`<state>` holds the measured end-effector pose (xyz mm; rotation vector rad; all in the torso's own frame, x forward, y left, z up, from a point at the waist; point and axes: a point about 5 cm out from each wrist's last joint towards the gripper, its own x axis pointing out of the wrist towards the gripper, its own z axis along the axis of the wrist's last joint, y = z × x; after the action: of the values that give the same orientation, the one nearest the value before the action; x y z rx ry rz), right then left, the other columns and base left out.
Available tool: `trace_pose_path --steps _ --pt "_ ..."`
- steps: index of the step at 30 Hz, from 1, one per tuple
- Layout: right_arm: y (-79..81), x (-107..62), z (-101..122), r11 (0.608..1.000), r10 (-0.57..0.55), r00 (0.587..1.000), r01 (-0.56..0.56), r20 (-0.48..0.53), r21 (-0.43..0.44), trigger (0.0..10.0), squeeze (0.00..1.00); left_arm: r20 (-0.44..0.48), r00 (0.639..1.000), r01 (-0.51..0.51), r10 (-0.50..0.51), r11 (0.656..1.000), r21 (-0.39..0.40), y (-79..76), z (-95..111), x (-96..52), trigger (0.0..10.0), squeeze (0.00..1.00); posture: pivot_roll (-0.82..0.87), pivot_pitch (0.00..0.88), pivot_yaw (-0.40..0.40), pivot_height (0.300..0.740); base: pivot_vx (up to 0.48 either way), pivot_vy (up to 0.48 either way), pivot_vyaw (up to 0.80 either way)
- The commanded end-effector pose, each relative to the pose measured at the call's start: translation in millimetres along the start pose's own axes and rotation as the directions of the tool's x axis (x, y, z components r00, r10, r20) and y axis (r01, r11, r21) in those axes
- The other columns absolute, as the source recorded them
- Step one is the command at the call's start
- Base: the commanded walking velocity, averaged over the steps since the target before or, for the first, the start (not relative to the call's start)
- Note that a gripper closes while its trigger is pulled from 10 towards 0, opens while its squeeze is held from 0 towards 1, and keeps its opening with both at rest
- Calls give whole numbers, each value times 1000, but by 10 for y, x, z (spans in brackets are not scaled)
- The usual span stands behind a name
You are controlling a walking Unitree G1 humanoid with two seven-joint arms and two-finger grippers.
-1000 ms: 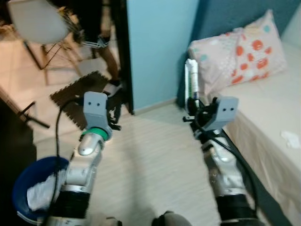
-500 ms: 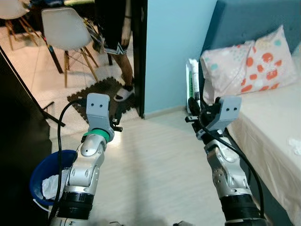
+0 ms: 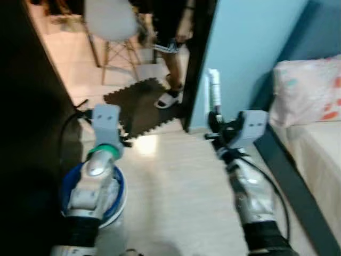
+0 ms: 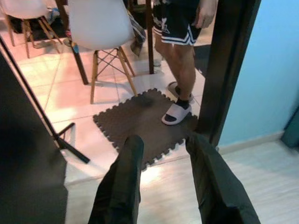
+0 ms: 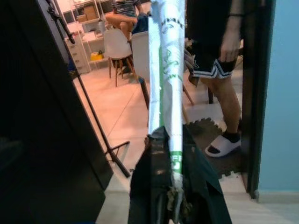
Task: Clean up the room
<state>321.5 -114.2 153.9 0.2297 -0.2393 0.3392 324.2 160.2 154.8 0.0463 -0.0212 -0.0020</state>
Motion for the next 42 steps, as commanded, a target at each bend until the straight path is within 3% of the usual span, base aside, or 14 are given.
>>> trace_pose_path --steps 1,5,13,18,20,27,32,39,41,42 --pt "-94 -48 -7 999 -32 999 32 -5 -4 10000 0 -13 1000 28 -28 1000 1 -85 -32 -2 10000 0 -74 0 37 697 326 0 0" --pt "-87 -46 -7 1000 -25 1000 25 -5 -5 10000 0 -13 1000 28 -28 1000 1 -84 -32 -1 10000 0 -74 0 37 697 326 0 0" --pt "-39 -46 -18 1000 16 1000 -16 -14 -5 10000 0 -12 1000 26 -26 1000 2 -84 -27 0 10000 0 -73 0 36 697 323 0 758" --pt "119 -86 -41 982 179 983 -175 -43 70 10000 0 -18 999 28 -28 1000 -9 -108 -25 -4 10000 0 -76 0 38 697 55 0 291" --pt "119 -86 -41 982 179 983 -175 -43 70 10000 0 -18 999 28 -28 1000 -9 -108 -25 -4 10000 0 -76 0 38 697 0 0 0" --pt "276 -179 -56 925 368 927 -356 -79 128 10000 0 -41 999 34 -34 999 13 -141 -50 5 10000 0 -86 0 48 697 0 0 0" --pt "420 -182 -103 868 488 866 -469 -111 164 10000 0 -78 997 -23 27 998 50 -93 -98 0 10000 0 -74 0 50 697 0 0 0" --pt "439 -121 -166 869 490 859 -466 -147 167 10000 0 -100 991 -76 84 993 86 -30 -135 -43 10000 0 -46 0 44 697 0 0 0" --pt "497 -48 -315 857 513 833 -481 -209 184 10000 0 -144 976 -141 161 980 140 105 -229 -188 10000 0 10 28 28 697 0 0 0" --pt "497 -48 -315 857 513 833 -481 -209 184 10000 0 -144 976 -141 161 980 140 105 -229 -188 10000 0 10 28 28 697 0 0 0"
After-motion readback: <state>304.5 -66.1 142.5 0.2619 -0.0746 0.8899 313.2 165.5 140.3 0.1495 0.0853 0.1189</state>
